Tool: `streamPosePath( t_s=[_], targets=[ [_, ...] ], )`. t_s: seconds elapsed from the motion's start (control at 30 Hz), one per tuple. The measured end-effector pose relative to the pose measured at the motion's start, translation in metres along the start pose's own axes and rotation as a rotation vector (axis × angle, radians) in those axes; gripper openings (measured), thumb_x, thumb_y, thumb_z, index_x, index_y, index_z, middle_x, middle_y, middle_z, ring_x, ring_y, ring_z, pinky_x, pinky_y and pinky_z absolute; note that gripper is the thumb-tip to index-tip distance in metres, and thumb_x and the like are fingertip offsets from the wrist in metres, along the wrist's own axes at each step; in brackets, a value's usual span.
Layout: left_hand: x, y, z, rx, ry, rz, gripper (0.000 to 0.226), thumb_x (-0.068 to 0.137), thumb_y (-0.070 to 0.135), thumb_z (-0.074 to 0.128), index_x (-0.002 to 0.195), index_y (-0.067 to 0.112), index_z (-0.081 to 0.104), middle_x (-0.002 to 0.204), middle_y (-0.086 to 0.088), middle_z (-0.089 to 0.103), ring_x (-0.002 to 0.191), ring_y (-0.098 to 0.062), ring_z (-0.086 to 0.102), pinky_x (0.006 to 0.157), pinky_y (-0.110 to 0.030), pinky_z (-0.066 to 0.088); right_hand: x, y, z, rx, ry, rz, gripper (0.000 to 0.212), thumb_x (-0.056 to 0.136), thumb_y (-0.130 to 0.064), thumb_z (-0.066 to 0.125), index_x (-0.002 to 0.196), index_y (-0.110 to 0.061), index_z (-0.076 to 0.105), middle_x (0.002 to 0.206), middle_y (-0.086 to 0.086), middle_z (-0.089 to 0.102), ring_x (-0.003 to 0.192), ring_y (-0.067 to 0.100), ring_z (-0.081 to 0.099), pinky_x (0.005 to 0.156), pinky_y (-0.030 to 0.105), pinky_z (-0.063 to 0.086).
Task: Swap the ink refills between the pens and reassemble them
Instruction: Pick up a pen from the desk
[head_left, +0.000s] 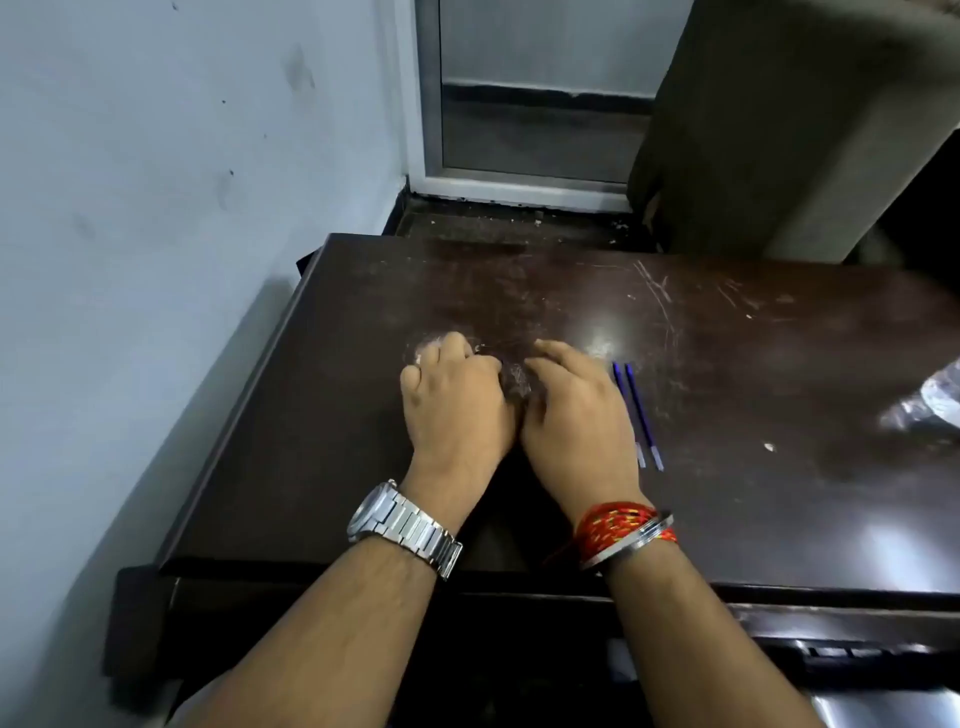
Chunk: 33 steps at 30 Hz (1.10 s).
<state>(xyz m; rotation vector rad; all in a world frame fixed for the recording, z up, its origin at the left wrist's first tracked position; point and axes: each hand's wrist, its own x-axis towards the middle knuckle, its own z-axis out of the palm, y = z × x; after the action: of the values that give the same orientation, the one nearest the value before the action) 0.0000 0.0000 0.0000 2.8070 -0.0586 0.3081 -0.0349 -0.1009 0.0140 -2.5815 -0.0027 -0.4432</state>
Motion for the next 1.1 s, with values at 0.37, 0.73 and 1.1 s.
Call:
streamPosePath(
  t_s=[0.37, 0.73, 1.1],
  targets=[
    [0.003, -0.003, 0.004, -0.027, -0.031, -0.11, 0.033, 0.089, 0.046, 0.068, 0.104, 0.018, 0.077, 0.123, -0.003, 0.058, 0.119, -0.028, 0.053, 0.098, -0.04, 0.037, -0.001, 0.008, 0.006, 0.139, 0.015, 0.064, 0.024, 0.086, -0.009, 0.063, 0.107, -0.009, 0.073, 0.122, 0.001, 0.066, 0.116, 0.022, 0.057, 0.099, 0.033, 0.046],
    [-0.012, -0.007, -0.02, -0.594, -0.062, -0.005, 0.022, 0.091, 0.029, 0.067, 0.075, 0.015, 0.063, 0.094, 0.006, 0.052, 0.071, -0.001, 0.052, 0.062, -0.004, 0.039, 0.009, 0.007, 0.011, 0.977, -0.077, 0.358, 0.027, 0.085, -0.048, 0.064, 0.087, -0.023, 0.076, 0.075, -0.005, 0.072, 0.072, 0.013, 0.068, 0.071, 0.04, 0.055],
    [-0.03, 0.014, -0.027, -0.826, -0.215, -0.189, 0.019, 0.106, 0.034, 0.037, 0.104, 0.02, 0.051, 0.105, -0.01, 0.069, 0.094, -0.028, 0.067, 0.068, -0.036, 0.046, 0.013, -0.003, 0.017, 1.158, -0.047, 0.339, 0.036, 0.093, -0.032, 0.064, 0.068, -0.007, 0.066, 0.061, 0.005, 0.058, 0.066, 0.024, 0.052, 0.067, 0.043, 0.044]
  ],
)
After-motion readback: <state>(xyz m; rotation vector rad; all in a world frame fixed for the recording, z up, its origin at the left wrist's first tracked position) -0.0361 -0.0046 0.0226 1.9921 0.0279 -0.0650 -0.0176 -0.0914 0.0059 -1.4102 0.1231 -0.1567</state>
